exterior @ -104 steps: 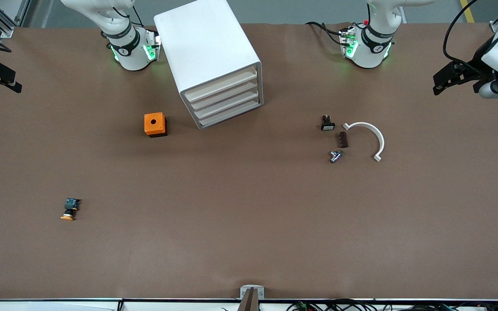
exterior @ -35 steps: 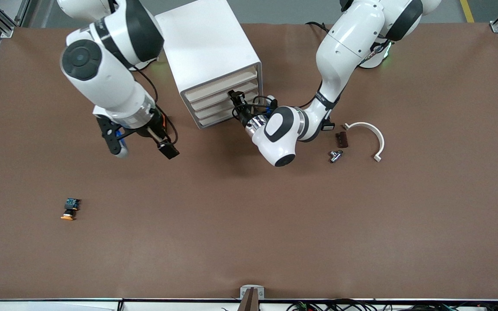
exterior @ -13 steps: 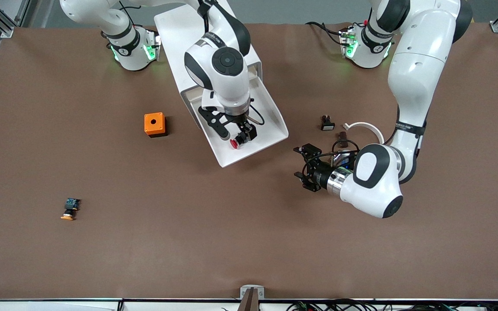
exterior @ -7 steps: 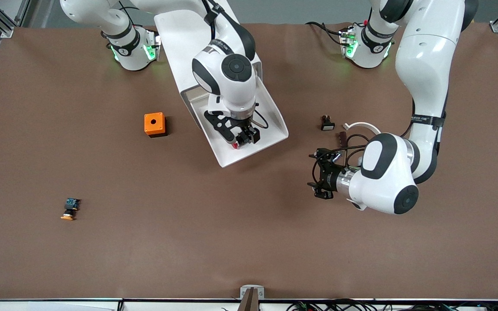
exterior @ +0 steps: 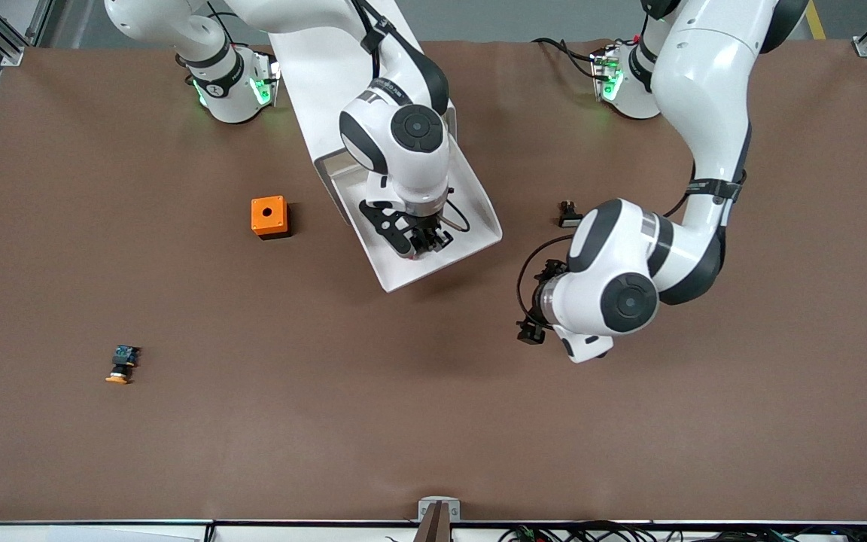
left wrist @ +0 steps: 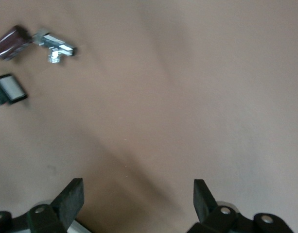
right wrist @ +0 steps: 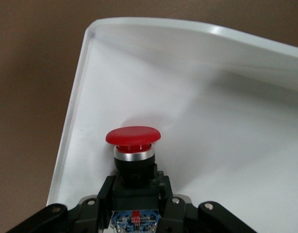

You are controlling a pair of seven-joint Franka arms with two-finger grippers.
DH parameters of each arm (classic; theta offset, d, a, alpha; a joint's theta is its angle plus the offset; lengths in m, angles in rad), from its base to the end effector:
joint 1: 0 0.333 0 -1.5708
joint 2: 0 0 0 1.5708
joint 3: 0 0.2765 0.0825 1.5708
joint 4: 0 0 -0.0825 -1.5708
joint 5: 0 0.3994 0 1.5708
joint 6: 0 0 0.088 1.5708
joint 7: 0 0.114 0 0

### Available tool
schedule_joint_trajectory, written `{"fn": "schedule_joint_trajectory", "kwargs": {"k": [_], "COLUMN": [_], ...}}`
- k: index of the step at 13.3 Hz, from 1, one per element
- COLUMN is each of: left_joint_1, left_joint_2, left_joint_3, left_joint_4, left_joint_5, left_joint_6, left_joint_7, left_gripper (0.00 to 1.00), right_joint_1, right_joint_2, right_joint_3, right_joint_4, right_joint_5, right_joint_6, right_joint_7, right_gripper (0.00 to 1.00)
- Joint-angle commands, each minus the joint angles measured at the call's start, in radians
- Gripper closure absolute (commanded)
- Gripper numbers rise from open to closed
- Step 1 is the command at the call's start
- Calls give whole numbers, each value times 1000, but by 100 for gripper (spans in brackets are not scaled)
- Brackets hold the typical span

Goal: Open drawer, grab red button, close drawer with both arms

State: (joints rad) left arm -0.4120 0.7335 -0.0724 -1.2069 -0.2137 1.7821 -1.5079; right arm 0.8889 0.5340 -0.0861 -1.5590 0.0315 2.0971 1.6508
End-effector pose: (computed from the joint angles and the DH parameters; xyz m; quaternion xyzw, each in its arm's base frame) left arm 0.6321 -0.3420 0.2933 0.8431 0.5168 -0.1486 0.0039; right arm 0.4719 0.5001 0.2888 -0.9107 0.4131 -0.0088 0.0001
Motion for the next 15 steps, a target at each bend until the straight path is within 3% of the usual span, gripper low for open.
{"fn": "schedule_joint_trajectory", "kwargs": {"k": [1,4,6,10,15], "left_joint_1": [1,-48,-95,-197,-284], "left_joint_2": [-14,-11,-3,24,24], "left_joint_3": [9,8,5,3,-7], "left_joint_4": [-19,-23,-26,-34,-40], "left_joint_5": [17,58,83,129,82], "left_joint_6": [51,103,137,165,160], "left_joint_7": [197,352,397,399,358], "left_gripper": [1,0,0,0,0], "right_joint_1": [-11,-76,-146,-376,-612], "right_joint_2": [4,-14,-51,-86,-69], "right_joint_3": [-1,3,0,0,-1], "right_joint_4": [59,111,122,109,88], "right_joint_5": [2,4,36,47,53], "right_joint_6": [-28,-109,-138,-221,-197], "right_joint_7": [12,-41,-187,-688,-1154], "right_gripper": [100,100,100,100,100]}}
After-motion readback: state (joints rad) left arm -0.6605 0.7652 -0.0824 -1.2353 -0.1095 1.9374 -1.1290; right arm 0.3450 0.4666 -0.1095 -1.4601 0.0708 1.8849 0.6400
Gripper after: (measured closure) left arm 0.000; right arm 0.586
